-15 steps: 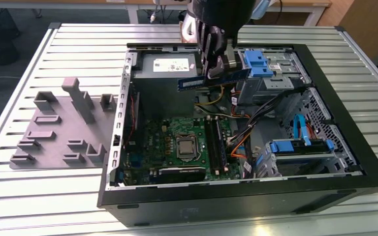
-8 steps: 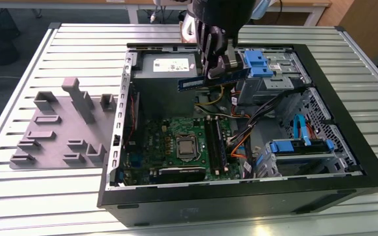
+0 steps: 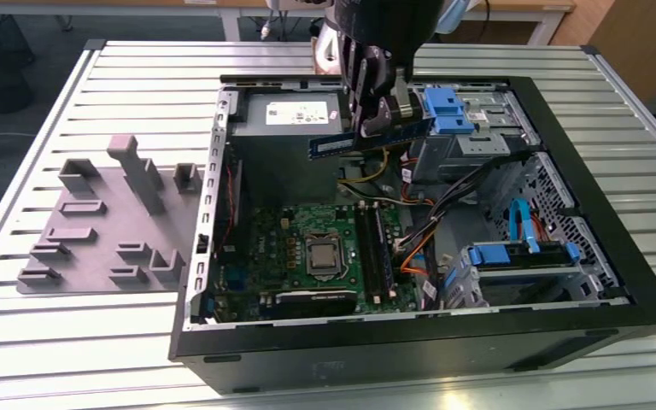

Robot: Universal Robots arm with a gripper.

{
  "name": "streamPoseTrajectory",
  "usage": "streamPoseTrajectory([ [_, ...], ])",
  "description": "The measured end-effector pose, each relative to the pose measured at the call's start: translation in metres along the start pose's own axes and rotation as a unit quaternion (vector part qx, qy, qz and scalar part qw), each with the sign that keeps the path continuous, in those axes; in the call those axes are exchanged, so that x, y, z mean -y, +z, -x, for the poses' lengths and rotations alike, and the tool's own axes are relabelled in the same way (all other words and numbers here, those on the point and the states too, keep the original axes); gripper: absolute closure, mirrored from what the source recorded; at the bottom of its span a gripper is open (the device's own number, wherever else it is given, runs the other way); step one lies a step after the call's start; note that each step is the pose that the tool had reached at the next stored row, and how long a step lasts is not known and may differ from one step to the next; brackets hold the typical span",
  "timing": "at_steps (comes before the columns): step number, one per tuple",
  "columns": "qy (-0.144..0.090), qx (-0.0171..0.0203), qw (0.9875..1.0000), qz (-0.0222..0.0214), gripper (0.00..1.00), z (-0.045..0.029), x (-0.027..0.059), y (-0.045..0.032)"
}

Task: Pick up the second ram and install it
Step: 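Insert the second ram into the second slot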

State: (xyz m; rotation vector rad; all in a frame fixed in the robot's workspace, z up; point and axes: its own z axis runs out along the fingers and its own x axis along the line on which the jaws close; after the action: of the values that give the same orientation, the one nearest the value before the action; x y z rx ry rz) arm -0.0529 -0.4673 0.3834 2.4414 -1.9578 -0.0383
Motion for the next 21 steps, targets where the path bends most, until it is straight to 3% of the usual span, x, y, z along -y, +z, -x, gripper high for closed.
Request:
streamPoseTrajectory([
  [21,-0.016,-0.0004,0.9999,0.0002,0.86,0.0000,0.0000,0.0000],
])
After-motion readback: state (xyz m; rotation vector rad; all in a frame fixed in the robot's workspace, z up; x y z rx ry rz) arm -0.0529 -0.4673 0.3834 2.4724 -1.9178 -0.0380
